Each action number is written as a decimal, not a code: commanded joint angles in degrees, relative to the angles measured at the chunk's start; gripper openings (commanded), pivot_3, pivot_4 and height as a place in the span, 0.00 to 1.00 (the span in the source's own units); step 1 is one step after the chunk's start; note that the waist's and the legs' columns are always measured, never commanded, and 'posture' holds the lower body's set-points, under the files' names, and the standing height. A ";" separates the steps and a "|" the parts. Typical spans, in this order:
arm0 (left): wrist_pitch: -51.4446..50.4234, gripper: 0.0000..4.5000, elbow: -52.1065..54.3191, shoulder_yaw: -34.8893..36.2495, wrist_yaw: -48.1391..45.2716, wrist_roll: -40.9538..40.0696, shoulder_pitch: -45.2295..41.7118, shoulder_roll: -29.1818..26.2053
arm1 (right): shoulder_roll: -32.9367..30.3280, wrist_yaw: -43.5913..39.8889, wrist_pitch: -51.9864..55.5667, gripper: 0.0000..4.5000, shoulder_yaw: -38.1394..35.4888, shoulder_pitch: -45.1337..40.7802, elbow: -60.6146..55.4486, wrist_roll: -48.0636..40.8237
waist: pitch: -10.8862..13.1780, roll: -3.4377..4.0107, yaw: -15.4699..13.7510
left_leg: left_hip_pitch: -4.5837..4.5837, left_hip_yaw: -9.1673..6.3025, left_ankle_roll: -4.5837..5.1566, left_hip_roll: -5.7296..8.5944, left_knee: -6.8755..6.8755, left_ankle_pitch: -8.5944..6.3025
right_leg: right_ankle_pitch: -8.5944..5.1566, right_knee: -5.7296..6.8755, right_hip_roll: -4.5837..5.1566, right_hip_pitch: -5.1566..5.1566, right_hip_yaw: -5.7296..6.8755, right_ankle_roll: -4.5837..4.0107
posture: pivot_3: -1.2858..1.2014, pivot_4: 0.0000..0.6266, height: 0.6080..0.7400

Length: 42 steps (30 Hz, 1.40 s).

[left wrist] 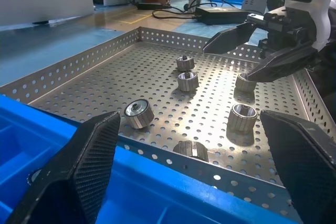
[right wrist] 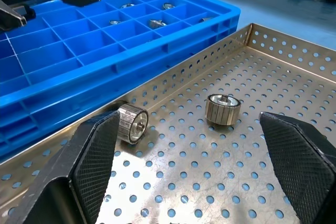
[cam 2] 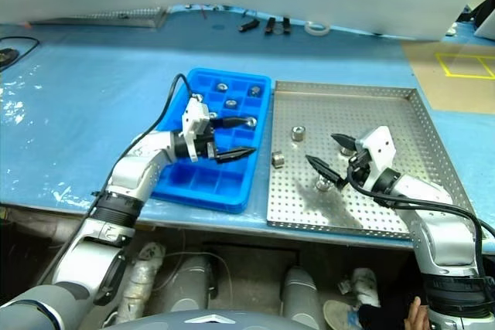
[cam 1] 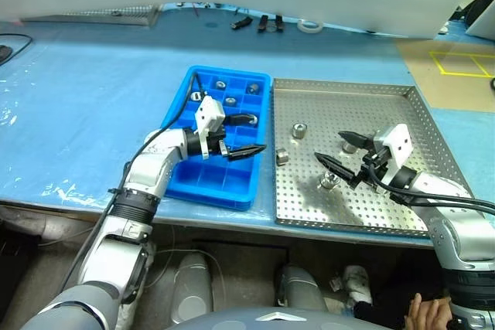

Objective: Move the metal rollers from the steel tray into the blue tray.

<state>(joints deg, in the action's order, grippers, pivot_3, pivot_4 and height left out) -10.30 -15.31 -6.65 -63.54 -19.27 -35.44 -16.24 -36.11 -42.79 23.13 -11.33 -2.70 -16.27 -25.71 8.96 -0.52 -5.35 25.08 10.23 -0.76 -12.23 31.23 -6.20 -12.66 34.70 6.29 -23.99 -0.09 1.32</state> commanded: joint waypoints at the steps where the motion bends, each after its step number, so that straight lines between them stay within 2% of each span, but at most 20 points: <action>1: 0.25 1.00 0.28 0.43 -0.84 -1.06 -1.58 0.25 | -0.70 0.41 -0.61 1.00 -2.29 0.65 -2.24 -0.56 | 0.00 0.00 0.03 | 0.00 0.00 0.00 0.00 0.00 0.00 | 0.00 0.00 0.00 0.00 0.00 0.00 | 0.47 0.24 1.00; 28: -1.34 1.00 -2.99 -1.22 -3.13 0.27 -4.94 0.96 | 0.20 3.73 0.87 1.00 -1.99 3.18 -6.83 -1.08 | 0.00 0.00 0.15 | 0.00 0.03 0.00 0.00 -0.01 0.00 | 0.00 -0.02 0.00 -0.02 -0.02 0.01 | 0.45 0.24 1.00; 34: -4.59 1.00 -8.40 -4.65 -5.26 3.10 -12.78 0.86 | 1.30 5.68 1.27 1.00 -1.84 3.97 -8.57 -1.05 | 0.00 0.00 0.19 | 0.01 0.04 0.00 0.02 0.00 0.00 | 0.00 -0.01 0.01 -0.02 -0.02 0.01 | 0.43 0.24 1.00; 36: -5.06 1.00 -11.56 -6.36 -7.88 4.30 -17.84 1.27 | 2.22 6.63 0.59 1.00 -1.57 4.77 -8.97 -0.41 | 0.00 0.00 0.36 | 0.00 0.05 0.00 0.03 0.00 0.00 | 0.00 -0.01 0.01 -0.02 -0.04 0.01 | 0.42 0.24 1.00; 42: -1.38 1.00 -27.44 -14.66 -17.46 12.89 -31.76 3.95 | 7.25 11.18 -1.03 1.00 -0.03 9.30 -12.48 1.26 | -0.02 0.03 1.58 | 0.05 0.08 0.02 0.13 -0.02 -0.01 | -0.03 -0.08 0.06 -0.05 -0.07 0.05 | 0.38 0.24 1.00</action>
<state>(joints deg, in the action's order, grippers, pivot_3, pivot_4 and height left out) -13.45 -40.00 -19.13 -78.40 -8.58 -65.33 -13.04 -29.55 -32.94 23.68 -11.35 5.90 -25.64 -24.75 8.94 -0.49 -3.78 25.13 10.31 -0.73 -12.07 31.20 -6.22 -12.70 34.62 6.36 -24.04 -0.18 1.39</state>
